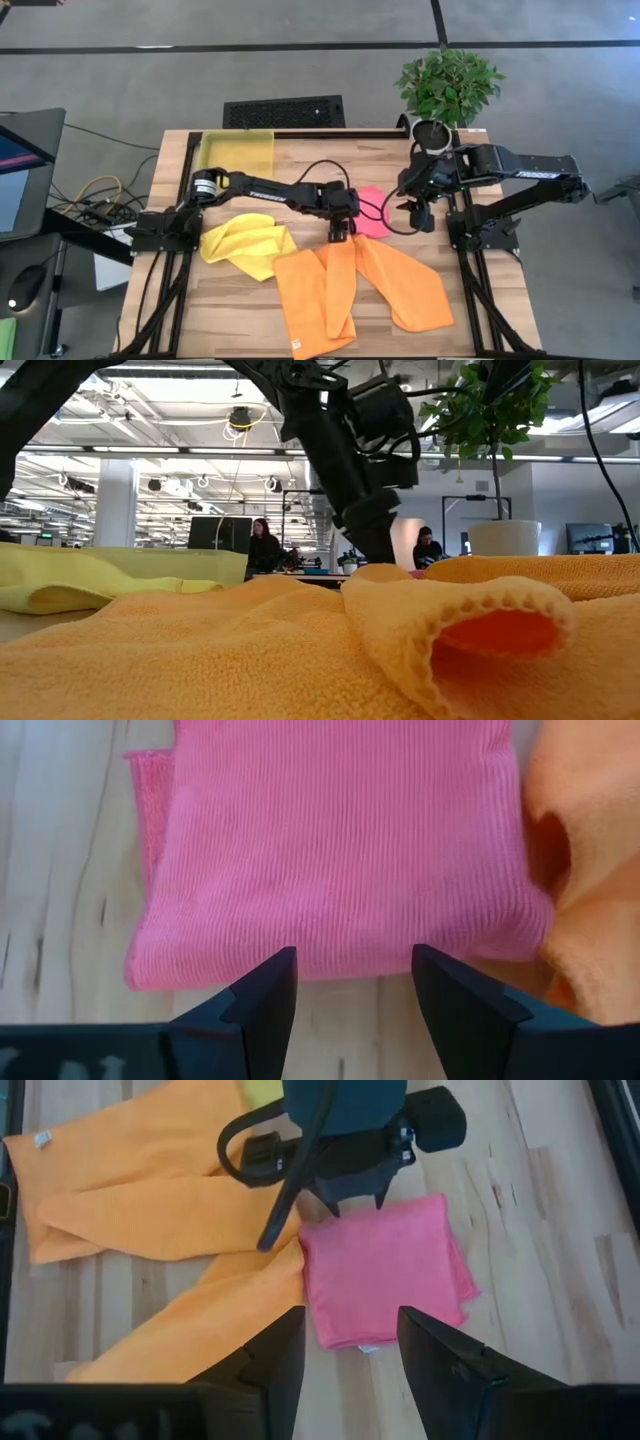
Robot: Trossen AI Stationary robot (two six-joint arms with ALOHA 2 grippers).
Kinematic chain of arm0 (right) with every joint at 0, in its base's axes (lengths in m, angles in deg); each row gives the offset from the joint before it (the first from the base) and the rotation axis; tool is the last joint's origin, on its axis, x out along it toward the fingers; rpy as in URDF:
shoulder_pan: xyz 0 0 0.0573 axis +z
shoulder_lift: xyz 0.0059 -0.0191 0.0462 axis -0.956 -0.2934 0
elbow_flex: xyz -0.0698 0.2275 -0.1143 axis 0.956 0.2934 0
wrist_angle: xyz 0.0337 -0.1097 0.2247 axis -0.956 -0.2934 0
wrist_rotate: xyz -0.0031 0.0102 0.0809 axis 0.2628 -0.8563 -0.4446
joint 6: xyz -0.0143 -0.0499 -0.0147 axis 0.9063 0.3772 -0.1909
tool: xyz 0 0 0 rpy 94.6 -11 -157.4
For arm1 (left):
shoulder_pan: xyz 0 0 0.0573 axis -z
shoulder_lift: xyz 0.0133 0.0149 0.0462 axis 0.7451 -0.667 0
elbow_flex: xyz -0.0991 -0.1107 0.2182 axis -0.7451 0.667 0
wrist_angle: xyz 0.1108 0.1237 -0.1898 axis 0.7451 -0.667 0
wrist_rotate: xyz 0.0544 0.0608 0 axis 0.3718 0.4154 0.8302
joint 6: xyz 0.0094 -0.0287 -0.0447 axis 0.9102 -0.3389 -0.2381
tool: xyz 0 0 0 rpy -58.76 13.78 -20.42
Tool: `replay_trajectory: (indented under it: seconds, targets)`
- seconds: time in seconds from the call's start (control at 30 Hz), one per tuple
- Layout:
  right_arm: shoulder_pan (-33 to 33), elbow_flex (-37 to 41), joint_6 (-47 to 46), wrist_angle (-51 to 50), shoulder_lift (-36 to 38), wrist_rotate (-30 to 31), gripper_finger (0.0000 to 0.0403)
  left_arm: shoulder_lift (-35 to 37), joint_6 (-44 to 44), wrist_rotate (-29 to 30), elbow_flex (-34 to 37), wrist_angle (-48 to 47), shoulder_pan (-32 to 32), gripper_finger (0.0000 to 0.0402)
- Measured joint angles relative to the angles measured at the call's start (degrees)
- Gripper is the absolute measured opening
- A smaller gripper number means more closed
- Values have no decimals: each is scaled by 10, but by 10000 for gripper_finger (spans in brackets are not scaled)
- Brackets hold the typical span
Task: Fold microfiber towels
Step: Put the folded pink microfiber cloth into the yellow bin
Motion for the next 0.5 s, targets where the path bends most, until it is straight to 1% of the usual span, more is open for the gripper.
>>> replay_trajectory:
  seconds: [0.2, 0.4, 0.5]
  targets:
    - [-19, 0, 5, 4, 0, -1, 182, 0, 0, 3, 0, 1, 0, 192]
    - [-35, 0, 17, 2, 0, 0, 182, -7, 64, 3, 0, -3, 0, 192]
    - [-35, 0, 20, 0, 0, 0, 182, -22, 88, 3, -1, 5, 0, 192]
